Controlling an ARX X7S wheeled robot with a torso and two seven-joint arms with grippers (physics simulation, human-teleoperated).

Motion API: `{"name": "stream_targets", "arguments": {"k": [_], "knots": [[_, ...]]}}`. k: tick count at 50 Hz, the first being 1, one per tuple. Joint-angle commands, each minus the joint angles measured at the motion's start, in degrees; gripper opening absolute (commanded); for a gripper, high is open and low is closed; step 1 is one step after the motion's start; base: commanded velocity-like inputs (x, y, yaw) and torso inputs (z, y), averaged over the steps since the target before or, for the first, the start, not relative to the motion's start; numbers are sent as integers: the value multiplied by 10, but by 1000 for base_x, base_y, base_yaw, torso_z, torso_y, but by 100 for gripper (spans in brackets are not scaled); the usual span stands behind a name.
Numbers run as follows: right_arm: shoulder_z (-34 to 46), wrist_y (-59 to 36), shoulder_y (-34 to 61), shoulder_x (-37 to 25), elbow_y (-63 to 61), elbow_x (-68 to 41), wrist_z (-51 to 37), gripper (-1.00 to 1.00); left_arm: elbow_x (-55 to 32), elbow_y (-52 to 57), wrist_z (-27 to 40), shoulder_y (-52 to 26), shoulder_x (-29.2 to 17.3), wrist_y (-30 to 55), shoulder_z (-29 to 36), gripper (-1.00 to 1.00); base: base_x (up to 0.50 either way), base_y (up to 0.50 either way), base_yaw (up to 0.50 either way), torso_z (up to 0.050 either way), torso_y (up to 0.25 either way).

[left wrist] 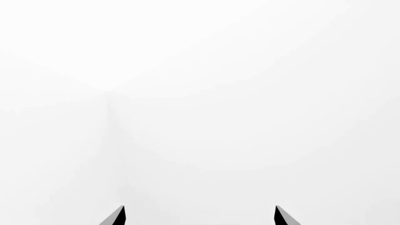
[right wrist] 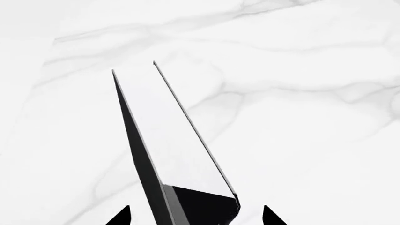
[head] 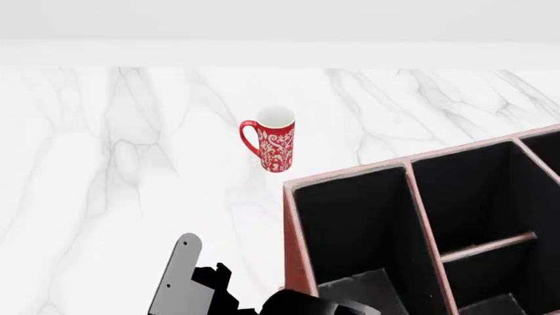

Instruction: Pick up the book and place it in the left compartment of the caddy.

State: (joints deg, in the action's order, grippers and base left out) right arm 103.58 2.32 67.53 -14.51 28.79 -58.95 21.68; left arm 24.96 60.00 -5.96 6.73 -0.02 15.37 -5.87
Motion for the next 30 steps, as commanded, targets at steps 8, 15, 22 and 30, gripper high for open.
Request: {"name": "stream_targets", "arguments": {"k": [8,15,22,30], "knots": [[-3,13,-21,31,64,7,33,100,8,0,-4,-7,0,11,5,100,0,0,0,0,0],[-1,15,-22,22,48,12,30,-100,10,0,-3,-7,0,11,7,100,0,0,0,0,0],[-5,16,-23,18,50,12,22,-100,11,0,-4,-7,0,10,10,100,0,0,0,0,0],[-9,18,-24,13,44,12,18,-100,10,0,-5,-9,0,12,9,100,0,0,0,0,0]]}}
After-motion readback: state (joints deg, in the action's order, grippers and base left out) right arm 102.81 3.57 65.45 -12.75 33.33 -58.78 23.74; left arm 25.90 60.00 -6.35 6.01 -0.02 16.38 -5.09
